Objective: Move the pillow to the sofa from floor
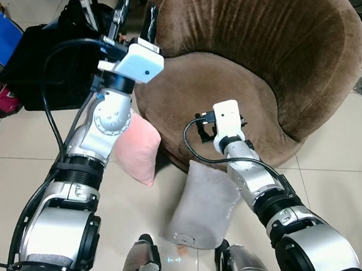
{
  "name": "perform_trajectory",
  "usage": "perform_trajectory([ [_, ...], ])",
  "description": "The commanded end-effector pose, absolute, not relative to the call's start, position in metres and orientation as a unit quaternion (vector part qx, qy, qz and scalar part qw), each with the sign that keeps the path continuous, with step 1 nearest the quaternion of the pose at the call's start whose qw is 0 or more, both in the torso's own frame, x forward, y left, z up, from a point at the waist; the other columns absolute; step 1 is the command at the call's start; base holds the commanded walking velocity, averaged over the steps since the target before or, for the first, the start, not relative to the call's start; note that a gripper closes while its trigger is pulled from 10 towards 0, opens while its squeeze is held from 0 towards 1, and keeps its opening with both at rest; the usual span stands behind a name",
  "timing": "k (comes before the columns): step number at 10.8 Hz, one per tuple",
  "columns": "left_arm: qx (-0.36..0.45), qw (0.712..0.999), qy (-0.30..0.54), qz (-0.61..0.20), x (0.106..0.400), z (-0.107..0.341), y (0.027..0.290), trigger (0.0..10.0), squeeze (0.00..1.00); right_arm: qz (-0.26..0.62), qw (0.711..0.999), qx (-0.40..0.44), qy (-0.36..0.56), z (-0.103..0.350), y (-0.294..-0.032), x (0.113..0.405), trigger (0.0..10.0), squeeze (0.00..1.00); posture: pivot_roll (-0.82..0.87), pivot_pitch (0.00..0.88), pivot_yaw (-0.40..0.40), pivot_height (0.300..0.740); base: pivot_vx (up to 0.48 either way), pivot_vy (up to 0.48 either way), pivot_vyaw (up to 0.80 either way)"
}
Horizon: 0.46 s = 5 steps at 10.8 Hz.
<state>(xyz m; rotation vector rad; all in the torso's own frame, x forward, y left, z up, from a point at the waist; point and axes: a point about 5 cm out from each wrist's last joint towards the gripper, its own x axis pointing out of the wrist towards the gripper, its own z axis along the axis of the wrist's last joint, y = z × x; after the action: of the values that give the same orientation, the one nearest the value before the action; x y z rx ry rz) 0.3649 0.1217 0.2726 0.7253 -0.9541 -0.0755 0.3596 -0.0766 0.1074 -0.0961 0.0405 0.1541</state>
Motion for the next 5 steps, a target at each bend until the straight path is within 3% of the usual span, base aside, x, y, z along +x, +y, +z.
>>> perform_trajectory([
  [1, 0.340, 0.826, -0.448, -0.038, 0.3652, 0.2690, 0.1183, 10.0, 0.00, 0.073, 0.996, -0.049, 0.031, 0.1004, -0.0789, 0.3569, 10.0, 0.00, 0.21, 0.226, -0.046, 0.740, 0.000, 0.000, 0.00],
  [2, 0.308, 0.847, -0.433, -0.037, 0.3672, 0.2668, 0.1212, 10.0, 1.00, 0.072, 0.996, -0.048, 0.031, 0.1008, -0.0793, 0.3572, 10.0, 0.00, 0.21, 0.230, -0.047, 0.740, 0.000, 0.000, 0.00],
  [5, 0.292, 0.857, -0.424, -0.039, 0.3687, 0.2643, 0.1202, 10.0, 1.00, 0.070, 0.996, -0.048, 0.031, 0.1006, -0.0808, 0.3572, 10.0, 0.00, 0.21, 0.233, -0.048, 0.740, 0.000, 0.000, 0.00],
])
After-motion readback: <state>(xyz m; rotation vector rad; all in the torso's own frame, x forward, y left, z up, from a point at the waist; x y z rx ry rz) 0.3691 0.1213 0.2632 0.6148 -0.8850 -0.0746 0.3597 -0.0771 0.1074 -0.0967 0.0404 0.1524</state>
